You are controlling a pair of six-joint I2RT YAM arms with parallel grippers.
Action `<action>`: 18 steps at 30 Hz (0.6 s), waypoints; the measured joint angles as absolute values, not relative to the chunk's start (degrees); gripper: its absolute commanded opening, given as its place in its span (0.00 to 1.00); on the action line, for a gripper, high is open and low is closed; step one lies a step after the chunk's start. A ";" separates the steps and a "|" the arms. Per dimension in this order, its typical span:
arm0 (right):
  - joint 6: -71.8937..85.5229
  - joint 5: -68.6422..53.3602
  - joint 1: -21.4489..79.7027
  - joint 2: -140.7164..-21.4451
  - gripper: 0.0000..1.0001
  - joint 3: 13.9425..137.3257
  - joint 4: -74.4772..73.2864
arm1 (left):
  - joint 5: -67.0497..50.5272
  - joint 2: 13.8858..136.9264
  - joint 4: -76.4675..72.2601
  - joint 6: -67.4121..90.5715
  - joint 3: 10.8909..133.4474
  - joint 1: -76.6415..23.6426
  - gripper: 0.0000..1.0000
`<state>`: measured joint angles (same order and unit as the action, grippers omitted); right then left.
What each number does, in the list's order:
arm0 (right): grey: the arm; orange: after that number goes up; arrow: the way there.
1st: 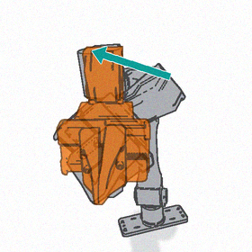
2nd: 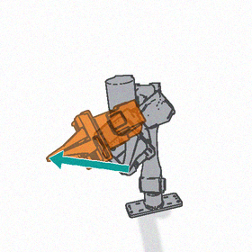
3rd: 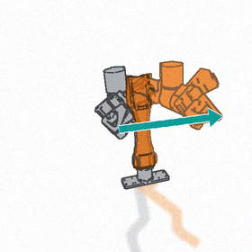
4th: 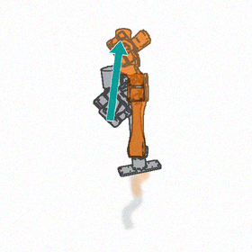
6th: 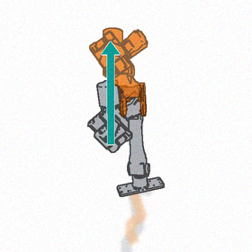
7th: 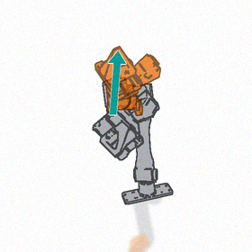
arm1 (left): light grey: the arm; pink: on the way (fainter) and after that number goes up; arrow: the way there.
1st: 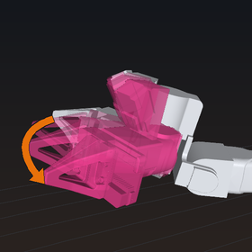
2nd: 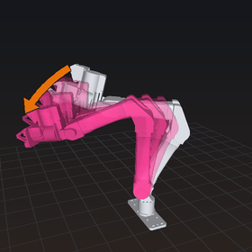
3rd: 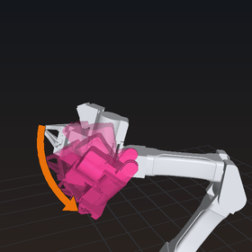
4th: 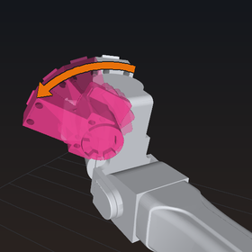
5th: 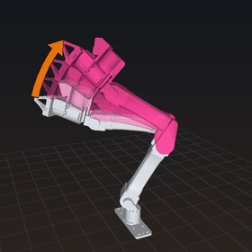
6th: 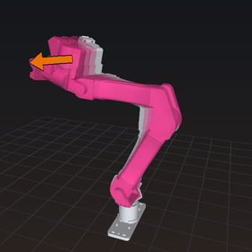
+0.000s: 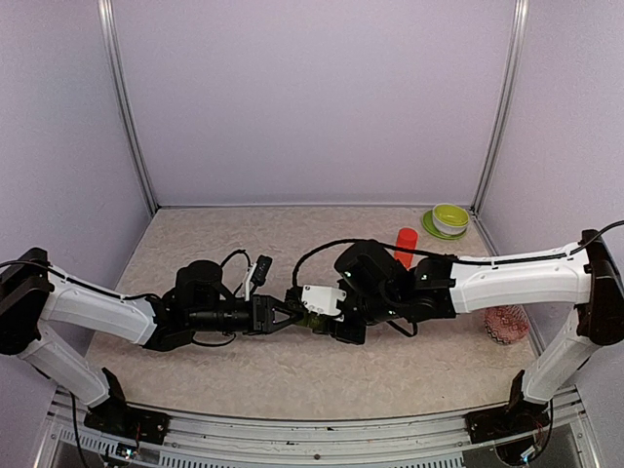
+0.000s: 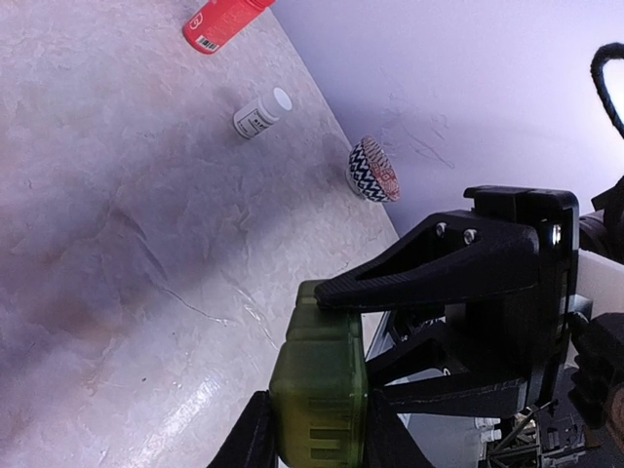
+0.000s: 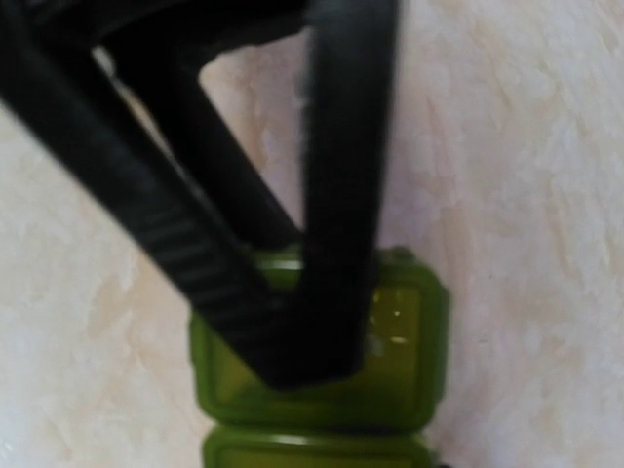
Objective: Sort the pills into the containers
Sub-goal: Open the lid of the pill container from the compartment of the pill container.
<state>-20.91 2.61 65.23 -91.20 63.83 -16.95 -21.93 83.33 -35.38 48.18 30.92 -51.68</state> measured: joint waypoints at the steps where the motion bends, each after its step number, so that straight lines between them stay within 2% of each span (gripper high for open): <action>1: -20.71 2.55 65.21 -91.20 0.18 63.83 -16.91 | -21.85 83.33 -35.38 48.18 30.92 -51.68 0.26; 5: -20.67 2.26 65.17 -91.18 0.09 63.83 -16.95 | -21.85 83.33 -35.35 48.16 30.92 -51.68 0.26; 10: -20.01 1.04 64.88 -91.18 0.16 63.83 -17.15 | -21.93 83.33 -35.27 48.18 30.89 -51.68 0.26; 18: -18.35 -3.05 63.51 -91.15 0.17 64.03 -17.96 | -22.02 83.33 -35.11 48.84 30.89 -51.68 0.26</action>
